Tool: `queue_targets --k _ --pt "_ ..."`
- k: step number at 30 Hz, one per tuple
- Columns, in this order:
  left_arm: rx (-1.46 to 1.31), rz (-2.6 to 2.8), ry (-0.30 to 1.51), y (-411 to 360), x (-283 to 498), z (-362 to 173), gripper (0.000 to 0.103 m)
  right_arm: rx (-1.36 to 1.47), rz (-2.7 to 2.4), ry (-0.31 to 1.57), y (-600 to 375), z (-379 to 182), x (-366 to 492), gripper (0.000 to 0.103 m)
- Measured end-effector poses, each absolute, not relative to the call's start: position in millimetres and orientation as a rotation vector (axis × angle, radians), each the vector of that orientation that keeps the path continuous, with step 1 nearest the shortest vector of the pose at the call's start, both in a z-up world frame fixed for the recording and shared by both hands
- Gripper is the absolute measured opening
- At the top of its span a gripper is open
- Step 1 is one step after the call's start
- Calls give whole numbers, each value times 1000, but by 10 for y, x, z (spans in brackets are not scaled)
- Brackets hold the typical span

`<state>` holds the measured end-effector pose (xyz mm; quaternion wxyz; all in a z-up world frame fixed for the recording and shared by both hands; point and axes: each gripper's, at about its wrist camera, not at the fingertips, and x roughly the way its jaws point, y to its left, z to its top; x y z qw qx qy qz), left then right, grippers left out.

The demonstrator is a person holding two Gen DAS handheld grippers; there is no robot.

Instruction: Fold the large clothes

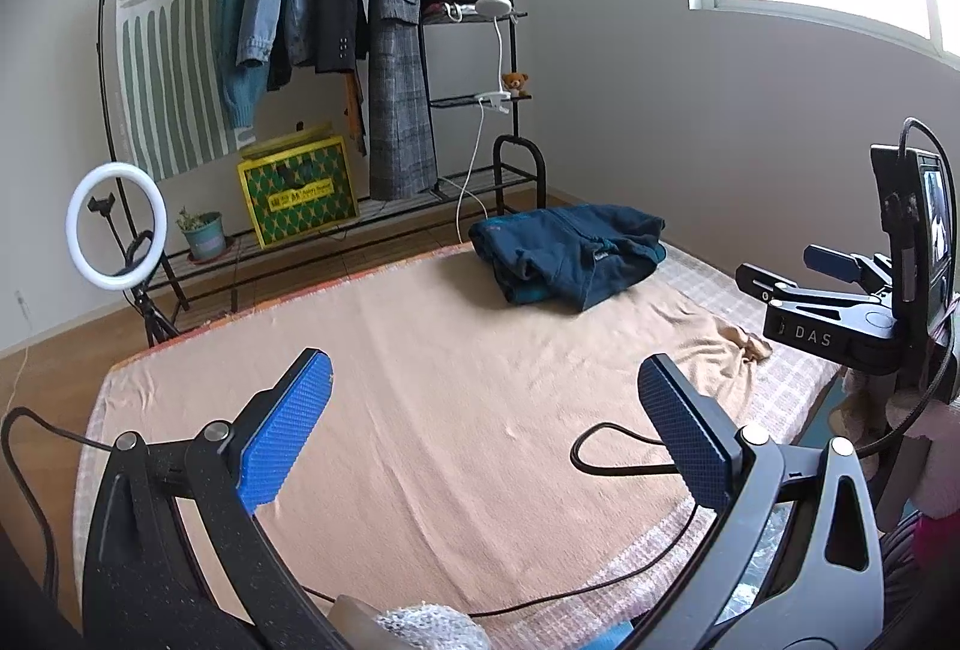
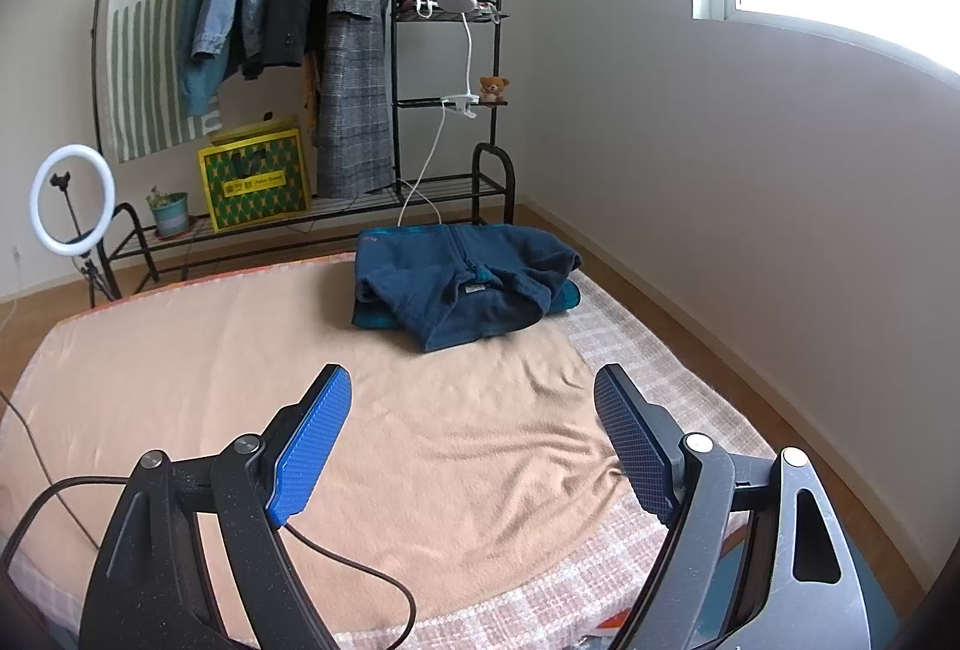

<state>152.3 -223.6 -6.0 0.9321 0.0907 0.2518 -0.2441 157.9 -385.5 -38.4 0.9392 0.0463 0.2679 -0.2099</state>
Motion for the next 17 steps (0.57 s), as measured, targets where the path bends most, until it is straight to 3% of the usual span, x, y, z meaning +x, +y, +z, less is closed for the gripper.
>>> queue_targets --k 17 --pt "162 -461 501 -2211 1487 -79 103 76 -407 560 -3912 -437 1603 83"
